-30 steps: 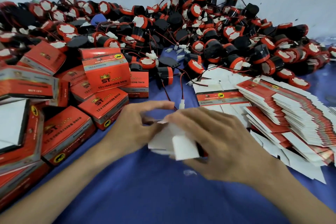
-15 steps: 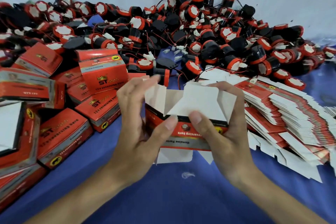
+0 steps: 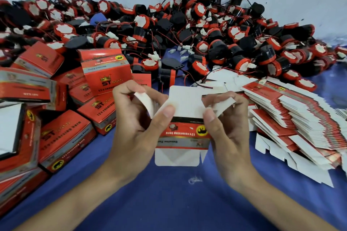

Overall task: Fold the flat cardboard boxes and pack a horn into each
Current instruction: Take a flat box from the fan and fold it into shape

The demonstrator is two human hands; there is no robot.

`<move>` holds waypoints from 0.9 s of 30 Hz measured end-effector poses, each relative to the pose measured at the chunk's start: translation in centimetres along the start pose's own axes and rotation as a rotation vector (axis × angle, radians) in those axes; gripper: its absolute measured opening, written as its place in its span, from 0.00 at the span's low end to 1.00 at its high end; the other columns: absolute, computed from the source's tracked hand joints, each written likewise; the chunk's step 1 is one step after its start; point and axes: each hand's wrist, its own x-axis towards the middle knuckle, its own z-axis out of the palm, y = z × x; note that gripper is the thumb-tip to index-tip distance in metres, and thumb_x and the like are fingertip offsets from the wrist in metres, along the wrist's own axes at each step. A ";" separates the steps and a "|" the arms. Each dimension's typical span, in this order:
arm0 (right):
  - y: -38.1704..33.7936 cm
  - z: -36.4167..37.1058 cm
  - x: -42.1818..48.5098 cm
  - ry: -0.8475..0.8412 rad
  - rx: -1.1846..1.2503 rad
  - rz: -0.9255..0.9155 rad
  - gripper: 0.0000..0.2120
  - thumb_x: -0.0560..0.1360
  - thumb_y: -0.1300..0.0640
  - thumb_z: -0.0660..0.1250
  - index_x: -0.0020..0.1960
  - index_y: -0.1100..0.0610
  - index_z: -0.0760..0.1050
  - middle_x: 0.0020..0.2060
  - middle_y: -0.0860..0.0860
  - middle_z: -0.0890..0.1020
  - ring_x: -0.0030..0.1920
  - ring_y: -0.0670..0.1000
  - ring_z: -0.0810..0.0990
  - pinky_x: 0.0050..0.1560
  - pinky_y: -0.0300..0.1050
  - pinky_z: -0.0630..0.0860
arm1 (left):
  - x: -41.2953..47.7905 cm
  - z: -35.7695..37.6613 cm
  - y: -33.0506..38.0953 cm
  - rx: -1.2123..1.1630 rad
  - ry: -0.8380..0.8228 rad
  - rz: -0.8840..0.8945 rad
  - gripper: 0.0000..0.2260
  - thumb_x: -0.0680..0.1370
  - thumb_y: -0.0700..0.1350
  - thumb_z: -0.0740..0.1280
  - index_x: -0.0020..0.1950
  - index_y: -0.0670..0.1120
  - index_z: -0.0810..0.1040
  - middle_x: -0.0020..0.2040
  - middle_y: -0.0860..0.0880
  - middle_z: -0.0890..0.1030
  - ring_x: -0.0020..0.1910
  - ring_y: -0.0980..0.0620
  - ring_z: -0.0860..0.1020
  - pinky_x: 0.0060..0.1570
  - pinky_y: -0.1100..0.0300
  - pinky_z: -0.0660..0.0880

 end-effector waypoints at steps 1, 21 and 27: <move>0.1 0.1 0.0 0.011 -0.022 0.003 0.11 0.73 0.55 0.64 0.53 0.53 0.65 0.45 0.42 0.78 0.48 0.41 0.77 0.44 0.36 0.76 | 0.0 0.0 0.0 0.008 -0.009 -0.021 0.13 0.75 0.45 0.65 0.55 0.54 0.63 0.43 0.57 0.77 0.43 0.61 0.77 0.40 0.67 0.76; 1.0 0.1 -0.5 -0.056 -0.239 0.256 0.14 0.72 0.38 0.57 0.40 0.46 0.74 0.40 0.58 0.75 0.40 0.49 0.79 0.40 0.48 0.78 | -0.8 0.6 -1.1 0.072 -0.170 -0.177 0.15 0.81 0.55 0.57 0.57 0.47 0.76 0.56 0.52 0.71 0.49 0.57 0.76 0.42 0.67 0.76; 1.3 -0.1 -0.9 -0.088 -0.415 0.076 0.17 0.77 0.44 0.56 0.42 0.57 0.73 0.42 0.52 0.72 0.41 0.55 0.76 0.39 0.54 0.76 | -0.8 0.7 -0.7 0.262 -0.142 -0.099 0.08 0.80 0.50 0.58 0.47 0.60 0.76 0.42 0.52 0.72 0.39 0.54 0.74 0.36 0.59 0.75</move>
